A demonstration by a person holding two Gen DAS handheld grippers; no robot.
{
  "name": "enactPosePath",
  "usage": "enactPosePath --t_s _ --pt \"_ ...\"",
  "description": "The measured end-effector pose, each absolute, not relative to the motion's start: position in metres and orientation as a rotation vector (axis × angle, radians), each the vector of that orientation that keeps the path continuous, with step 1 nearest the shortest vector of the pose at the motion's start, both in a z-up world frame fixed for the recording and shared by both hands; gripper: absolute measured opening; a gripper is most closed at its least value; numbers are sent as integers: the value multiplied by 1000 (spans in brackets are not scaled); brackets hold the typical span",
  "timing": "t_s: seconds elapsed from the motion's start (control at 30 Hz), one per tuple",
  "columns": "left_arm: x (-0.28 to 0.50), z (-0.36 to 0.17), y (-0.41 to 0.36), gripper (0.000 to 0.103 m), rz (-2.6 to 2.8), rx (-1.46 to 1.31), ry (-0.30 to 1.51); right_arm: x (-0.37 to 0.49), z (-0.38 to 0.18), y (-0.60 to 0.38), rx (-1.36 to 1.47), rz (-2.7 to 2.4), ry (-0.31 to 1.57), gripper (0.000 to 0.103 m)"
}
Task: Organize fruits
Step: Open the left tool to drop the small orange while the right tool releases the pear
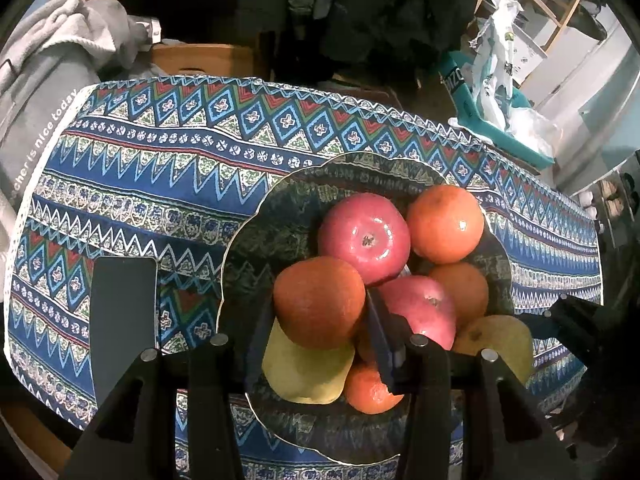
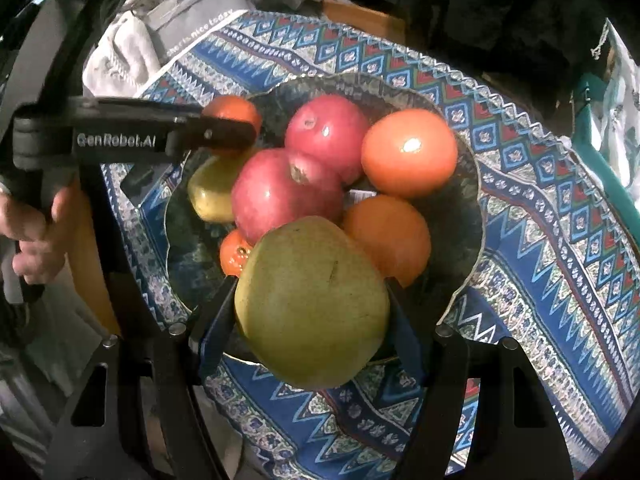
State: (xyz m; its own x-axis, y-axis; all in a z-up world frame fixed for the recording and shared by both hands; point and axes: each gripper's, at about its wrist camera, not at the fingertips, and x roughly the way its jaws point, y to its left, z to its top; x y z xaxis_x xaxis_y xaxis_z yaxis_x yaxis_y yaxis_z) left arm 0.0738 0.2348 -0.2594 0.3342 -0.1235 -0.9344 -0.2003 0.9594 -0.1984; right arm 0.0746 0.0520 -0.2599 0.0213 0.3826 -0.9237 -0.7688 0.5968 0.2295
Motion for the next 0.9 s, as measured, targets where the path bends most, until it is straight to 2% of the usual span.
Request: enactPosePath --t_s 0.67,0.77,0.9 --pt "59 -235 221 48 63 -248 1208 85 -214 32 -305 886 1152 72" --pt "53 -230 217 52 62 -236 1204 88 -208 27 -300 868 1135 72" --pt "45 -220 213 52 58 -231 1196 90 -199 22 -278 853 1118 72"
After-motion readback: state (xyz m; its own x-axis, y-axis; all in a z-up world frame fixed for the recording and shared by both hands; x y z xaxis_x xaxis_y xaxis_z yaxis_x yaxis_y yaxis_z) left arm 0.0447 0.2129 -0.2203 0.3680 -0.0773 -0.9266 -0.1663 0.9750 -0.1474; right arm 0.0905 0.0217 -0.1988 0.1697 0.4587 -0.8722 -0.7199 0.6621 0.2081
